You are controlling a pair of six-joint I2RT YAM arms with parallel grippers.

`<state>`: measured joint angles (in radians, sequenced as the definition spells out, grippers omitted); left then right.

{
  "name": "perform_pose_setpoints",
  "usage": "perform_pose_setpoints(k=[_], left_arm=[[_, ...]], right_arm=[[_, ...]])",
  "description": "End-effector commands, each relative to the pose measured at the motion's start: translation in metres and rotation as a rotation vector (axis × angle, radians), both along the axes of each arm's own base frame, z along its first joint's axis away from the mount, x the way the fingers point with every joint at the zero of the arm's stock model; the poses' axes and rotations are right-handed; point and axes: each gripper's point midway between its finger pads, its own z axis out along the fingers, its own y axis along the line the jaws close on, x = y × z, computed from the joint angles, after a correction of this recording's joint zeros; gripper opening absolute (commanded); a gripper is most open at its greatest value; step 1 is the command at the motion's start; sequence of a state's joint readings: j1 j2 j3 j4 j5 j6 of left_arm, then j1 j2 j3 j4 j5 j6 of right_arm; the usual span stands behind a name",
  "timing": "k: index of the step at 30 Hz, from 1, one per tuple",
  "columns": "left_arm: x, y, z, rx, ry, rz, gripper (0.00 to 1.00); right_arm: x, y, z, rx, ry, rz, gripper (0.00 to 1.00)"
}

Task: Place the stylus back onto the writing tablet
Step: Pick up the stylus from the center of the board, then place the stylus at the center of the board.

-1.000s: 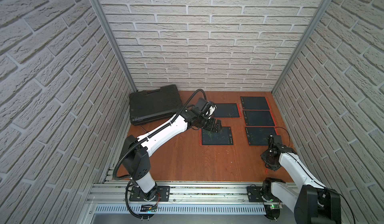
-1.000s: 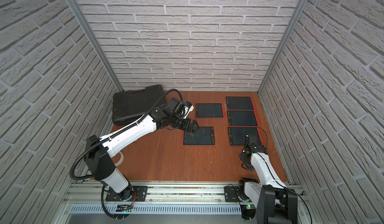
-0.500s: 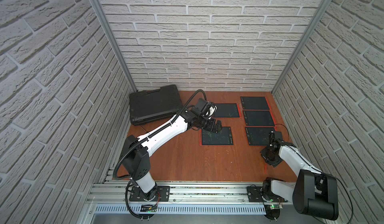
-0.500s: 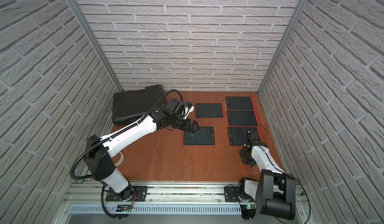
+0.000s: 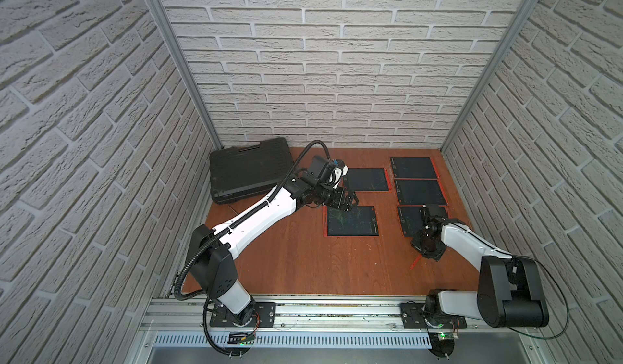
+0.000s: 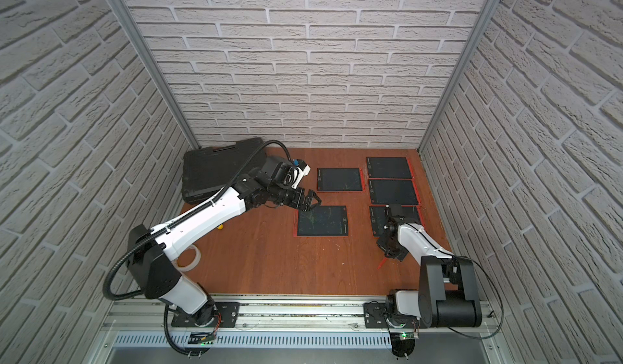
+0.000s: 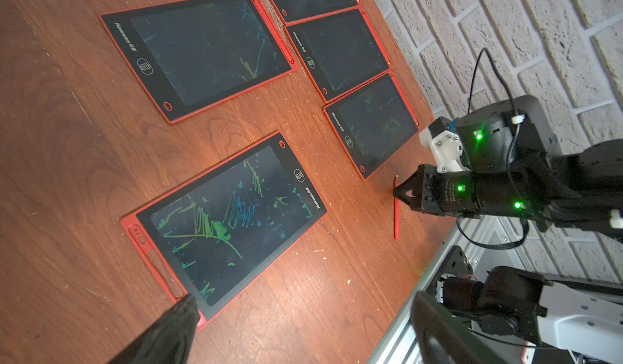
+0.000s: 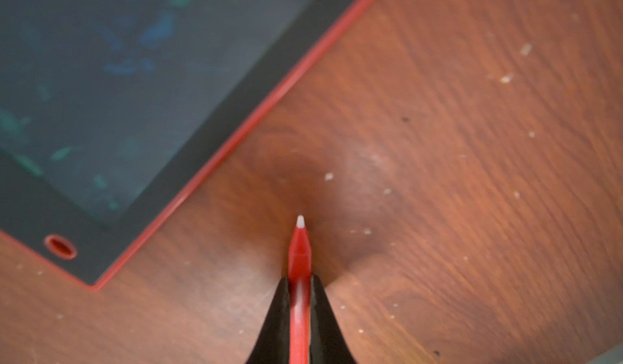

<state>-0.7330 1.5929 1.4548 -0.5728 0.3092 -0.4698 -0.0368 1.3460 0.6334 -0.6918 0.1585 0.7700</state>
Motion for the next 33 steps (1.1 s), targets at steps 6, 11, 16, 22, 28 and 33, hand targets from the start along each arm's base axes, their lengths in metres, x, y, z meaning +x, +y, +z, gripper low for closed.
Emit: perform_pose_setpoints(k=[6,11,16,22,28,33], left_arm=[[0.041,0.010,0.040,-0.111,-0.067,0.017,0.98],[0.058,0.019,0.040,-0.115,-0.101,0.019,0.98],[0.065,0.014,0.035,-0.095,-0.113,-0.015,0.98],[0.058,0.012,0.028,-0.168,-0.093,-0.118,0.98],[0.043,0.020,0.035,-0.188,-0.103,-0.152,0.98],[0.043,0.034,0.045,-0.145,-0.172,-0.119,0.98]], right_arm=[[0.006,0.038,-0.008,-0.011,0.068,0.167,0.16],[0.019,0.060,-0.006,-0.023,0.062,0.263,0.14],[0.029,0.089,-0.005,-0.054,0.053,0.372,0.14],[0.039,0.133,-0.007,-0.010,-0.005,0.514,0.13],[0.036,0.163,-0.012,0.053,-0.057,0.649,0.21],[0.026,0.163,-0.006,0.041,-0.064,0.701,0.25]])
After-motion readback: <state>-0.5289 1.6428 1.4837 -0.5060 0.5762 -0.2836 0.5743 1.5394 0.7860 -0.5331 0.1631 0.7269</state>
